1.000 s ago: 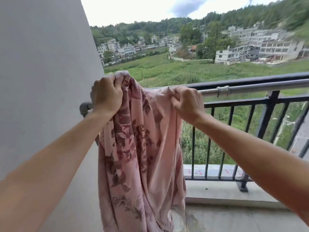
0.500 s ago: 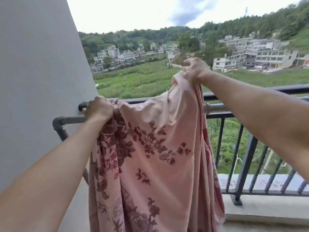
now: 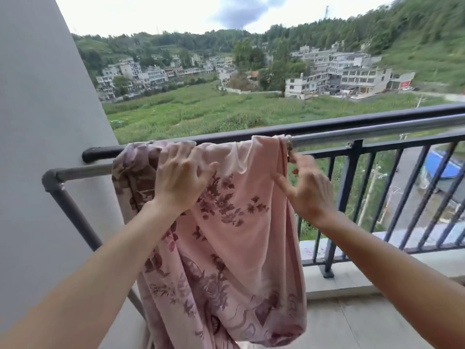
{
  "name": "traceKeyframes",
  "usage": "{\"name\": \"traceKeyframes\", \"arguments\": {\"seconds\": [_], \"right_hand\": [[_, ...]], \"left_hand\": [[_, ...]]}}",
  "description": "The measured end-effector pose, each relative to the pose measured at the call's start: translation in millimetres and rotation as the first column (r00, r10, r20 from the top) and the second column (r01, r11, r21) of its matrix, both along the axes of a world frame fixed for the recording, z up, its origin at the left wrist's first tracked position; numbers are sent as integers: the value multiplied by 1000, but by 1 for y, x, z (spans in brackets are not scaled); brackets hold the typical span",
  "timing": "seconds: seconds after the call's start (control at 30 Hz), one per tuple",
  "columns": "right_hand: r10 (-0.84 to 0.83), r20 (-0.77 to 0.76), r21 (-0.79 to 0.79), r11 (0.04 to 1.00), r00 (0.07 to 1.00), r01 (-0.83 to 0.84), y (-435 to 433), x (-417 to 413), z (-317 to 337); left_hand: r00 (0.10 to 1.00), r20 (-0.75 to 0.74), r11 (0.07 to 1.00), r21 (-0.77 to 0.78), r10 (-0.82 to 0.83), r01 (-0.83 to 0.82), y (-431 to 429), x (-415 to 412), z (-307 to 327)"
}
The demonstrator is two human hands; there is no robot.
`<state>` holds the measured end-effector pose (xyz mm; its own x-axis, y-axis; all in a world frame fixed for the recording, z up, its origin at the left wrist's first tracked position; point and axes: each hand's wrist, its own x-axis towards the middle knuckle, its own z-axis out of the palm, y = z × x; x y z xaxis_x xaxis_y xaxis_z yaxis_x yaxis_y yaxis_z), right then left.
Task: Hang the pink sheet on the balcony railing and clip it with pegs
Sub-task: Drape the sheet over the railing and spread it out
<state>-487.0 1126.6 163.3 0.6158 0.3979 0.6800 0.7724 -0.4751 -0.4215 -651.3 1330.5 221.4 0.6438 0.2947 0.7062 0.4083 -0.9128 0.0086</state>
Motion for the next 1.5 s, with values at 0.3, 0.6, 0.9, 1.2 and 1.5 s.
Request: {"name": "traceKeyframes", "arguments": {"seconds": [0.3, 0.6, 0.9, 1.2, 1.5], "right_hand": [[30, -60, 213, 977, 998, -16, -21, 15, 64], [-166, -94, 419, 888, 982, 190, -48, 164, 227], [-385, -84, -469, 829, 919, 305, -74, 251, 136], [115, 20, -436, 895, 993, -95, -22, 161, 148], [546, 122, -368, 800, 829, -473, 94, 16, 114]], "left_hand": [[968, 235, 992, -69, -84, 103, -3, 20, 18], [964, 262, 938, -322, -41, 127, -35, 90, 70], [979, -134, 981, -99, 155, -169, -65, 137, 24], [980, 174, 991, -107, 95, -77, -34, 93, 9], [742, 375, 744, -623, 556, -242, 48, -28, -30]]}}
